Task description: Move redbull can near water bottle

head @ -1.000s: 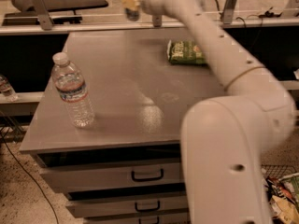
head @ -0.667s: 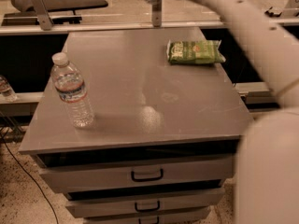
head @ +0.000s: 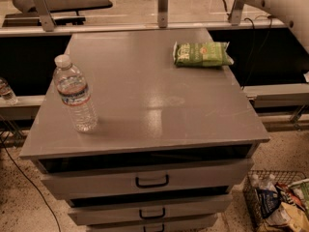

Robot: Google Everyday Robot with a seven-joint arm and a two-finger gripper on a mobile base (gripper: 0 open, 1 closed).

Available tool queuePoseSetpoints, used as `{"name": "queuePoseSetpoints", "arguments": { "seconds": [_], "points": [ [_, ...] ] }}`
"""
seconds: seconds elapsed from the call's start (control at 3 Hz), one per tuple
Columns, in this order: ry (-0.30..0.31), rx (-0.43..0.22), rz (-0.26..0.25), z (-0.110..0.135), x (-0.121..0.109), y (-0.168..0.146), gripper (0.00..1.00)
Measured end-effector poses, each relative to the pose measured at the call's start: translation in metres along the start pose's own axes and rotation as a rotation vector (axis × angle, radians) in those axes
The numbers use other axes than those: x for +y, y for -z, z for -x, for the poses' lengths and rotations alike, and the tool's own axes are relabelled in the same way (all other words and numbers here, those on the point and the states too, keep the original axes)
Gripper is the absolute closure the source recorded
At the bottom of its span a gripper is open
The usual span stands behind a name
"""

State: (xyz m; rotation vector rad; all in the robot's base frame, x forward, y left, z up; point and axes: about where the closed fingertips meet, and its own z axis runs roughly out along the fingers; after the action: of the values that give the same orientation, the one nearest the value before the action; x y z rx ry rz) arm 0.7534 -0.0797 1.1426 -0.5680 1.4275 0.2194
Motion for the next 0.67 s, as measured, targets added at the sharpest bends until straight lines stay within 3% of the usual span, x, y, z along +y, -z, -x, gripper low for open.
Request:
{"name": "queuePoseSetpoints", "arguments": {
  "seconds": [0.33, 0.67],
  "points": [
    [0.000, 0.000, 0.000, 0.000, 0.000, 0.000, 1.00],
    [0.003, 0.032, 0.055, -0.011, 0.008, 0.003, 1.00]
  ]
}}
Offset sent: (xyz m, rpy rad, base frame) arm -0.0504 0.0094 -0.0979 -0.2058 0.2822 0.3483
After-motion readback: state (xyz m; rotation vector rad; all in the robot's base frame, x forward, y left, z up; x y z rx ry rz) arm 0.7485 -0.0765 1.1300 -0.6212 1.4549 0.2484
